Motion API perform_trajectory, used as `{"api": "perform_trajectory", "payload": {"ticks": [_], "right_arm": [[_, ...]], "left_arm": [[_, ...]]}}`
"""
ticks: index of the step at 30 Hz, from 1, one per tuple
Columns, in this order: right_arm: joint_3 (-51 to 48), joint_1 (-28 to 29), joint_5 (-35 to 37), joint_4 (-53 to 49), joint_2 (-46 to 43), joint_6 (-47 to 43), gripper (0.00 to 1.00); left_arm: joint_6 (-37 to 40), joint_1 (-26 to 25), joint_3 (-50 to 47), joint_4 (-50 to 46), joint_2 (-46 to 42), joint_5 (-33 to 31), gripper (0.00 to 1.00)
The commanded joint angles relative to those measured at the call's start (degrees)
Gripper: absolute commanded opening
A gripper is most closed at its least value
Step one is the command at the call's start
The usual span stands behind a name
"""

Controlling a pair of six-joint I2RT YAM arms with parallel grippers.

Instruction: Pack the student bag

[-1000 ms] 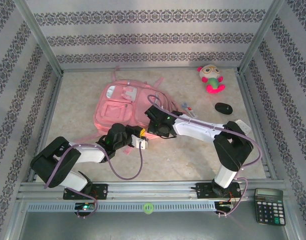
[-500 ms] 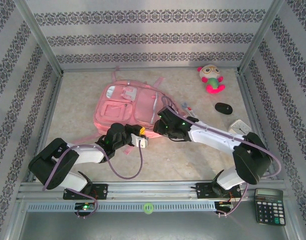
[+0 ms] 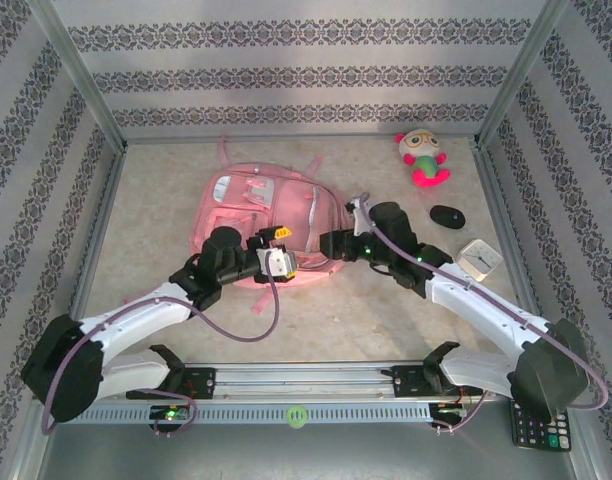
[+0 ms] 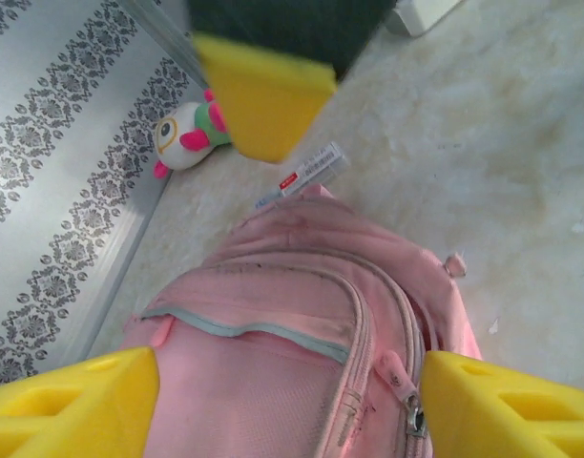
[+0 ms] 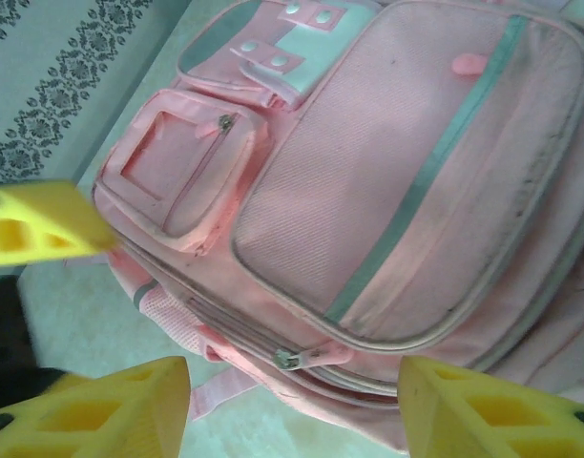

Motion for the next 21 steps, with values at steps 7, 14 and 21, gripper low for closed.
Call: {"api": "perform_trajectory", "payload": {"ticks": [7,14,21], "right_arm": [[-1.9,-1.0,-13.1,-0.6,4.9,-1.3,0.58],[-2.0,-2.0,-13.9,0.6,8.0,0.4,0.58],[-3.1,-3.5,-15.3,0.8,8.4,1.9,0.58]], "left_arm": [[4.0,2.4,11.4,-19.5,11.1,-2.5,0.83],[12.8,3.1,18.7,-20.5,21.6,-2.1,0.86],[17.0,4.7,22.6,-23.7,27.3,-2.4,0.84]]}}
